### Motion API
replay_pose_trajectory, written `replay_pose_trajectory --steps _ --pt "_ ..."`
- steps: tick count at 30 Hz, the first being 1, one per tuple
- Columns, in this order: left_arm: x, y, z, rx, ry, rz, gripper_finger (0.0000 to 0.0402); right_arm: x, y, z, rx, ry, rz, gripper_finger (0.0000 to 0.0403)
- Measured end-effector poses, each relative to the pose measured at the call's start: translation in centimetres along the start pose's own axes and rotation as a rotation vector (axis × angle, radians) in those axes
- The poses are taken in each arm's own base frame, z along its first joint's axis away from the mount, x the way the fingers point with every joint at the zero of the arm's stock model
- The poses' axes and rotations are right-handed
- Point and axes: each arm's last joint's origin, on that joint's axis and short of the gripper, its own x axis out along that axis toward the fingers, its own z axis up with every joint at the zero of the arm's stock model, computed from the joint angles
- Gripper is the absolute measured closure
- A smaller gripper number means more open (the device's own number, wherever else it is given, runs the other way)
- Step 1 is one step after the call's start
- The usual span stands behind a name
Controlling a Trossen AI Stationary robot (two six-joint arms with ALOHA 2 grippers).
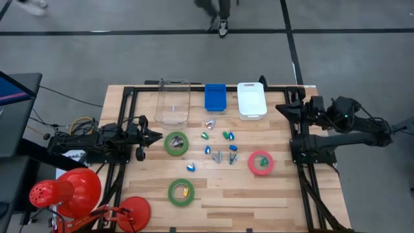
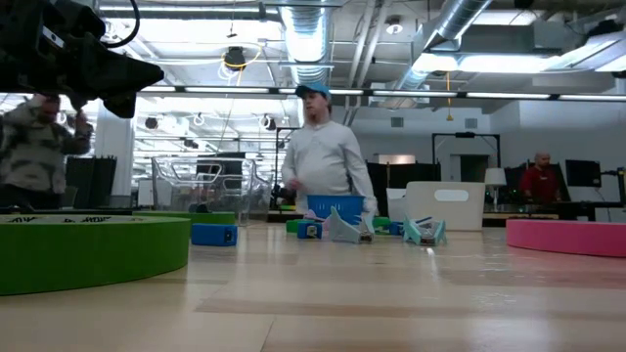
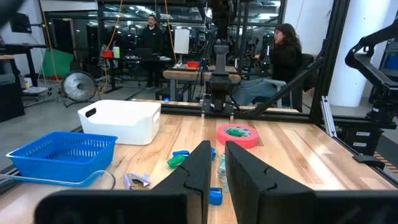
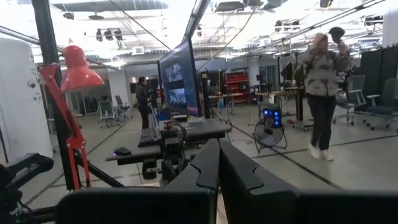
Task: Pick and place Stapler, Stapler remover, tape
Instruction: Put the pink tape into the transparent bin
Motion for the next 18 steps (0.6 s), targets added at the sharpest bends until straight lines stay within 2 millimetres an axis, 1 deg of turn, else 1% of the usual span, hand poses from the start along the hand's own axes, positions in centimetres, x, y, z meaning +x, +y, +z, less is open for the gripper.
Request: replay_pose_trajectory --steps 6,10,13,18 --pt "0.0 0.0 0.0 0.000 0.000 0.000 0.0363 1.9 0.4 2.0 -0.001 0.005 0.003 0.0403" --pt "0.0 0.0 0.0 0.000 0.000 0.000 0.0363 2.9 0.6 3.0 -0.001 0.005 0.005 0.0403" --pt "0.0 0.0 0.0 0.000 0.000 0.000 0.0363 3.6 0.9 3.4 -0.001 0.010 0.032 0.0403" --pt "0.0 0.0 0.0 0.000 0.000 0.000 0.0363 4.4 1.1 3.3 -0.003 0.035 0.086 0.0403"
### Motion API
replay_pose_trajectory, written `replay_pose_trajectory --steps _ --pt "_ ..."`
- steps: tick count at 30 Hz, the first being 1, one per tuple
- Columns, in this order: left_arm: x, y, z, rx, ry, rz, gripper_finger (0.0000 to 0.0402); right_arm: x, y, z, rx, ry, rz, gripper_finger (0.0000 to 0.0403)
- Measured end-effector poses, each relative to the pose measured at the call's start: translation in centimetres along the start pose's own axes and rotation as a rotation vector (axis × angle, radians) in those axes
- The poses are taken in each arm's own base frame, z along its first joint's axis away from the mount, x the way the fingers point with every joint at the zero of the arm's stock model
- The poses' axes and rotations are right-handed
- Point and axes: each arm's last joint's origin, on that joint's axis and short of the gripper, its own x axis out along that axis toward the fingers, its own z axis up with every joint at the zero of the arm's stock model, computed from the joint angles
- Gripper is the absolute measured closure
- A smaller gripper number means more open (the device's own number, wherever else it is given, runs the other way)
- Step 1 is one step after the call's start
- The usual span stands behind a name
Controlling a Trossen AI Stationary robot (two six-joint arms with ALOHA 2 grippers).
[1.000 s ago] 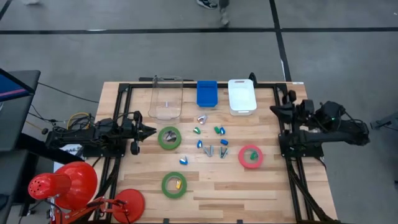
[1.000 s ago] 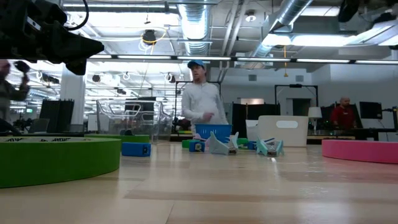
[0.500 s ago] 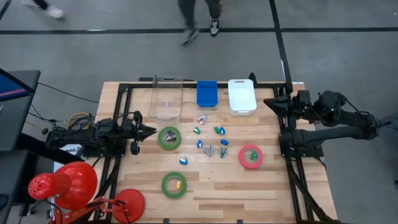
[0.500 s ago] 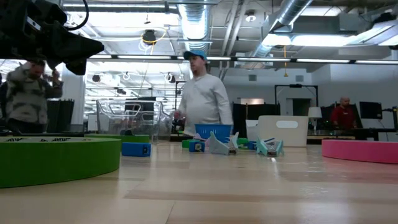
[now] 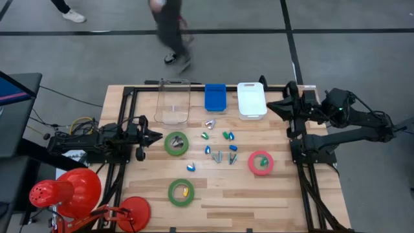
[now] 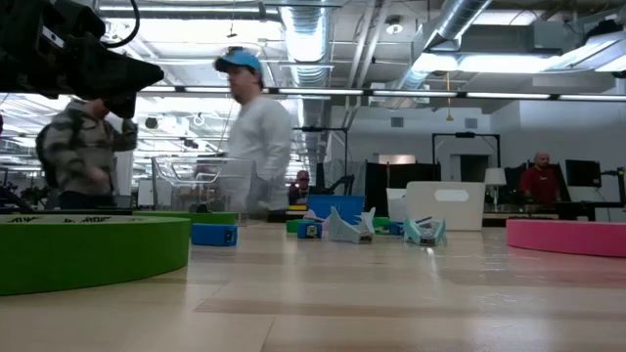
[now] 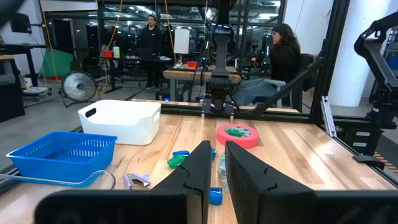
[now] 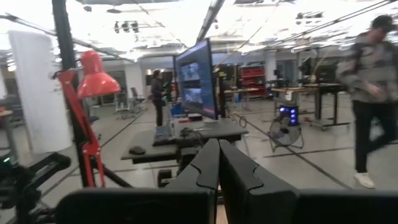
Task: Pick and place Stapler, Stapler remover, tape
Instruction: Put the pink tape into the transparent bin
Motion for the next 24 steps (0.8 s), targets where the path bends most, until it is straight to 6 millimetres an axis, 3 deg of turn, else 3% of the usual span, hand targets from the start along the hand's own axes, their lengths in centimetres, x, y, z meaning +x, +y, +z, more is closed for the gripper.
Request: replay_pose_trajectory --steps 5,15,24 --pt "0.0 0.0 0.0 0.000 0.000 0.000 0.0363 0.8 0.0 -1.1 0.003 0.087 -0.002 0.0403" --pt "0.0 0.0 0.0 0.000 -0.001 0.000 0.0363 1.8 -0.1 -3.6 0.216 0.301 -0.052 0.0403" --pt "0.0 0.0 0.0 0.000 0.000 0.000 0.0363 2.6 -0.1 -5.9 0.212 0.496 -0.066 0.0403"
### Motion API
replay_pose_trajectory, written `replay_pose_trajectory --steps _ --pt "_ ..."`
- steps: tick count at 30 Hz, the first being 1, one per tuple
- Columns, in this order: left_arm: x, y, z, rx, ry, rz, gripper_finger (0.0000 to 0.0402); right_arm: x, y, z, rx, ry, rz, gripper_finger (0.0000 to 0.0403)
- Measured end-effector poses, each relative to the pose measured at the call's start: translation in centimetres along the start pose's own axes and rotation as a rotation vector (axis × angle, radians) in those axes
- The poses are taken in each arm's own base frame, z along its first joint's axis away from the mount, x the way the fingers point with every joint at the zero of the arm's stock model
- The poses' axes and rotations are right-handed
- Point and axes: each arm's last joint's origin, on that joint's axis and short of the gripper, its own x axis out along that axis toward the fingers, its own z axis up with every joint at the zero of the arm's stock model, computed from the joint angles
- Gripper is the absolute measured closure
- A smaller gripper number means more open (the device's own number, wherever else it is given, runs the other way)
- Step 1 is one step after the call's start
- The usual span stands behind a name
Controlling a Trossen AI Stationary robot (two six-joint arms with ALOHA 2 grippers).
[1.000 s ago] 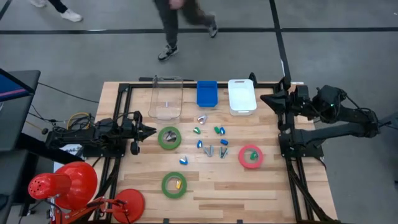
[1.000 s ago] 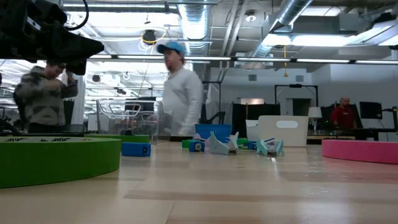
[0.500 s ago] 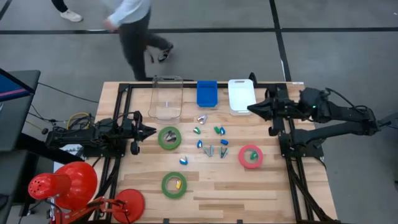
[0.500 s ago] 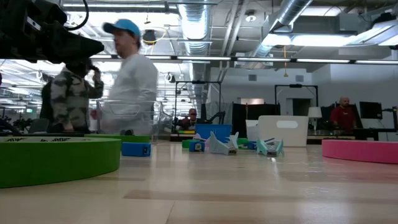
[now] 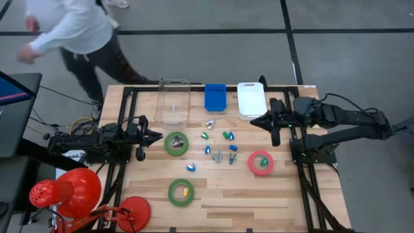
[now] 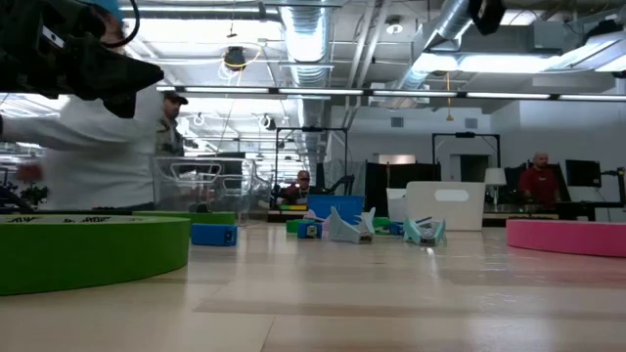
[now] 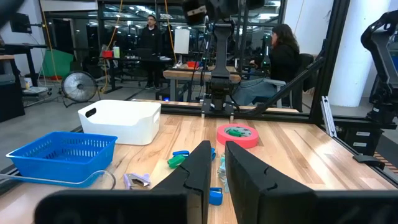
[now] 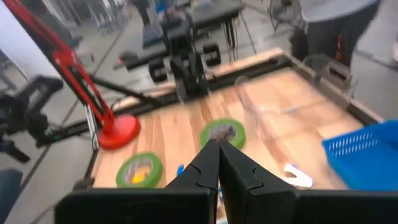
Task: Pick and place Stapler, Stapler remover, tape
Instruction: Put the pink tape into the transparent bin
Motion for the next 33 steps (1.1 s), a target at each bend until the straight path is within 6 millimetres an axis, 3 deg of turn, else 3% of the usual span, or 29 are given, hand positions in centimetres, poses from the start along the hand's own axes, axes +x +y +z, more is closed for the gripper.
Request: replay_pose_trajectory --steps 24,28,33 --pt "0.0 0.0 0.0 0.000 0.000 0.000 0.0363 3.0 -0.7 -4.8 -0.106 0.562 0.025 0.0402" --pt "0.0 0.0 0.0 0.000 -0.001 0.000 0.0363 3.6 -0.8 -5.7 -0.163 0.661 0.026 0.0377" --pt "0.0 0.0 0.0 0.000 0.000 0.000 0.0363 4.7 -0.8 -6.8 -0.238 0.769 0.042 0.0318"
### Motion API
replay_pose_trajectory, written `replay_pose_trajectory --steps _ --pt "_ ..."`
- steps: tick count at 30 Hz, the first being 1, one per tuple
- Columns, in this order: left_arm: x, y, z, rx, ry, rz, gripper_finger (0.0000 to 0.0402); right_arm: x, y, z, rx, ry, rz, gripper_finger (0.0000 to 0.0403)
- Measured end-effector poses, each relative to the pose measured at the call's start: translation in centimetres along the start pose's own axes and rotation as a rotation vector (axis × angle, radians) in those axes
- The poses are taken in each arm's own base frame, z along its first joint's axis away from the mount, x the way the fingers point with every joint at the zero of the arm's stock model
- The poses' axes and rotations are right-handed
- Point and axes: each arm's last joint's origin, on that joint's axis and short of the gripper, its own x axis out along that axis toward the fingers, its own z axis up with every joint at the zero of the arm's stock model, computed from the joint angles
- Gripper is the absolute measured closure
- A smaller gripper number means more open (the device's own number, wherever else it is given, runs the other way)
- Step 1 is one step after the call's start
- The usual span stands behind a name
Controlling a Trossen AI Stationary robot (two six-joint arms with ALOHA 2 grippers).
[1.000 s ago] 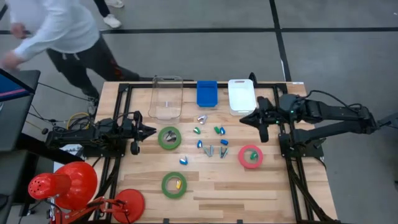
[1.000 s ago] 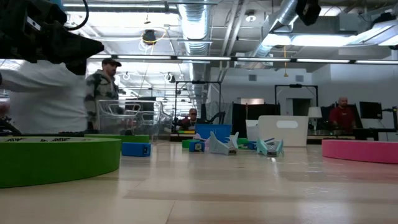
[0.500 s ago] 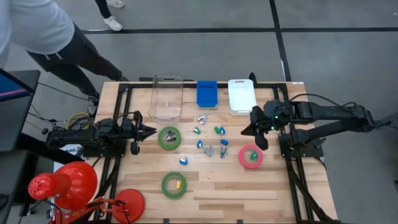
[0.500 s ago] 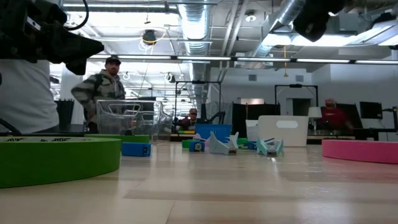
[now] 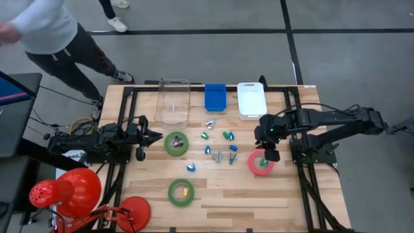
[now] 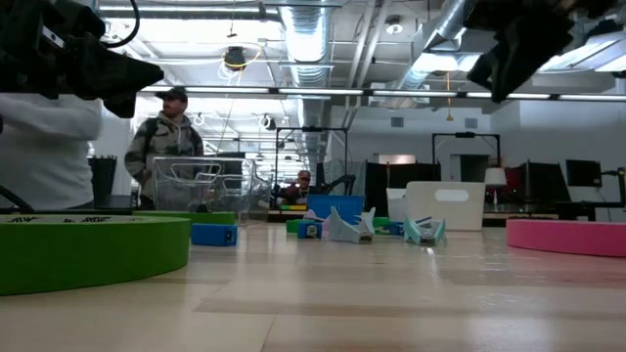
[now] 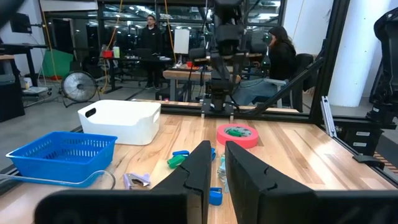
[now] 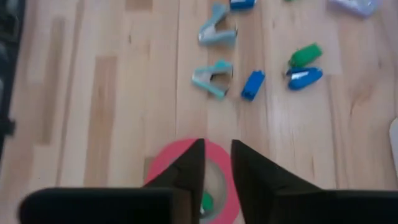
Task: Pick and place Stapler, Stapler remover, tape
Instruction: Put the pink tape into the transparent bin
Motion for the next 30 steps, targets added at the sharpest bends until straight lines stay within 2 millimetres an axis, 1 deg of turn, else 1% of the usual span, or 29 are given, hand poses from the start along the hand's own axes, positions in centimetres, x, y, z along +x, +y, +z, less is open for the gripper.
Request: replay_pose_trajectory --steps 9,14,17,23,30 --pt "0.0 0.0 0.0 0.000 0.000 0.000 0.0363 2.9 0.3 0.3 -0.120 0.149 0.012 0.0210" --pt "0.0 0.0 0.0 0.000 0.000 0.000 0.0363 4.6 0.2 0.4 -0.160 0.231 0.016 0.0165" --pt "0.0 0.0 0.0 0.000 0.000 0.000 0.0363 5.6 0.1 0.4 -0.190 0.280 0.021 0.0153" --pt "0.0 0.0 0.0 0.000 0.001 0.000 0.0363 7.7 -0.1 0.3 -0.246 0.374 0.037 0.0153" --pt "0.0 0.0 0.0 0.000 0.000 0.000 0.0363 10.1 -0.4 0.1 -0.241 0.473 0.046 0.0153"
